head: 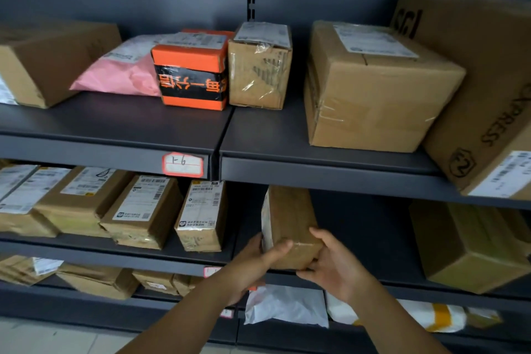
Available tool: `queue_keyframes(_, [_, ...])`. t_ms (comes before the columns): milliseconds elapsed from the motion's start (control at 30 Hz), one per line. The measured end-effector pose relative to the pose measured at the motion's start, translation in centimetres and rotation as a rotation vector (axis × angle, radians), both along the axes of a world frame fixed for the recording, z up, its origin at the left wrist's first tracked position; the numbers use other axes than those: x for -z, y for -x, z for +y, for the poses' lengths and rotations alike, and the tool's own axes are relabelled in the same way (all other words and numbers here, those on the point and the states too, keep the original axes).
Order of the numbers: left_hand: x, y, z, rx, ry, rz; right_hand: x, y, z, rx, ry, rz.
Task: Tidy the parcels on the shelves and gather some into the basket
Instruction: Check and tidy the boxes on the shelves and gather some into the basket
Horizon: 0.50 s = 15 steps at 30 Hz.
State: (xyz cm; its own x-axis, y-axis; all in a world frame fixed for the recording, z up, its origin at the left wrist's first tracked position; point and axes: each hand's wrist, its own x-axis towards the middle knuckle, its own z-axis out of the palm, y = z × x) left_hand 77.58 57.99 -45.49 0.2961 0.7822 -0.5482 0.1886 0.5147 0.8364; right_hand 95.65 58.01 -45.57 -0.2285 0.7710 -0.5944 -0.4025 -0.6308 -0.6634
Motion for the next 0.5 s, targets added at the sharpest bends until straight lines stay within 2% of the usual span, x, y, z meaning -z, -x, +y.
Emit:
queue_keyframes(33, [-0.4,-0.6,-0.1,-0.029,-0.037,-0.034,0.1,-0.5,-0.3,-0.020,0.000,0.006])
queue_keyframes(100, [-0.6,-1.6,0.1,-0.085,-0.163,0.011,0.2,-1.3,-0.8,-0.034,-0.010,-0.002])
queue_keyframes(233, [0.4,-2.0,0.6,-0.047,-0.488,0.357,0.2,-2.2,-1.1,-0.048,-0.078,-0.225])
queue_keyframes(300, [1.0,-1.6,0.6,-0.004,-0.655,0.523,0.2,-2.5,-1.0,0.035,-0.078,-0.242])
queue_keyframes(400, [1.7,-1.1,0.6,0.049,-0.833,0.640,-0.1,-2.6,-0.9,0.069,-0.110,-0.264])
queue_keyframes(500, [2.3,-0.8,0.7,0.078,-0.914,0.715,-0.5,-2.3,-0.9,0.026,-0.148,-0.281])
